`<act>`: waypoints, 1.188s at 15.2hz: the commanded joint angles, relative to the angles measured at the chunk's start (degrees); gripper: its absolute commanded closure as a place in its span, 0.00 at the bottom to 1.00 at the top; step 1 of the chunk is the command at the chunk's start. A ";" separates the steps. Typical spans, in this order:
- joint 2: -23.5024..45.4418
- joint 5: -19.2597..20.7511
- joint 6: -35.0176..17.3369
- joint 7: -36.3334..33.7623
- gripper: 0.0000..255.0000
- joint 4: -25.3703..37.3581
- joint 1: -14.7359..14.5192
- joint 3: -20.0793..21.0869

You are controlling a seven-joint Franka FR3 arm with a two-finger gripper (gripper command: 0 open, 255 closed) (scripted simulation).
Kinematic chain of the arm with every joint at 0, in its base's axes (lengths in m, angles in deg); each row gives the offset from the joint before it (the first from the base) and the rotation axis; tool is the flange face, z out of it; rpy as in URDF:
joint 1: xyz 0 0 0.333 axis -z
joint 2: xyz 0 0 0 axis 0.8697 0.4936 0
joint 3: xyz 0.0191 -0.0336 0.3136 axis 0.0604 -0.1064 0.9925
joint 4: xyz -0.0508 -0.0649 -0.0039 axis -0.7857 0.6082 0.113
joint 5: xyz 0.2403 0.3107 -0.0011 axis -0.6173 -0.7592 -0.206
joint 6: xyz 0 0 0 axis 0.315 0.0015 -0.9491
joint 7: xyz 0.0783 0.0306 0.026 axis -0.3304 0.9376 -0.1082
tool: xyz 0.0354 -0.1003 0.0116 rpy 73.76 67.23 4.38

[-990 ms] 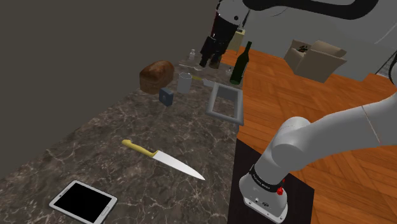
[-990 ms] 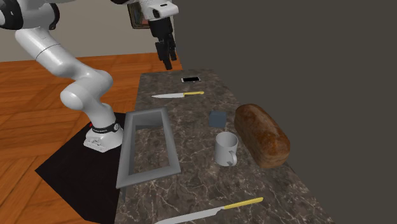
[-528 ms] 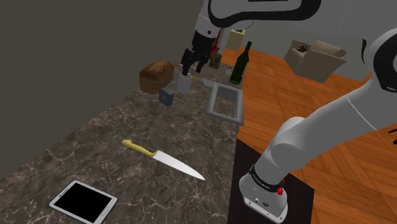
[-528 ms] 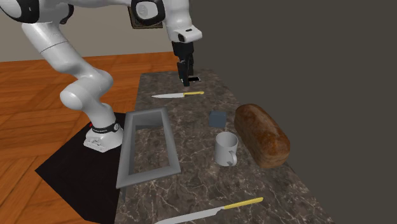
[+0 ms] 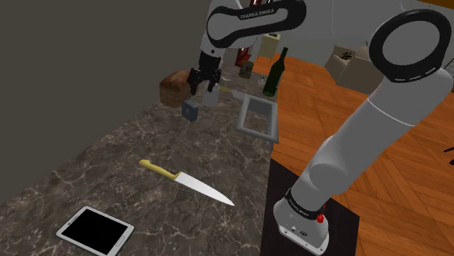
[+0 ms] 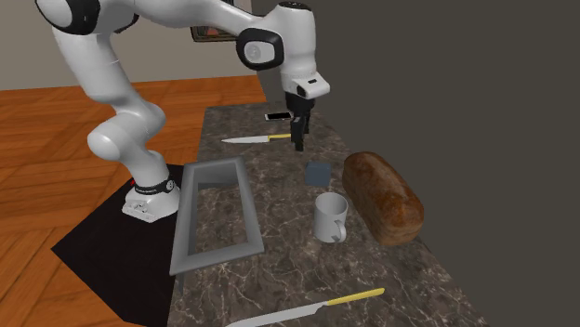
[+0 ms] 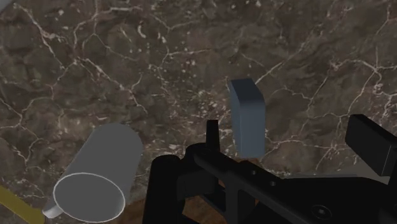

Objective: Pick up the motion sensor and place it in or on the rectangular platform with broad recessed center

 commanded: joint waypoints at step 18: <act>18.10 0.43 -9.28 -3.38 0.00 6.19 -0.02 -0.02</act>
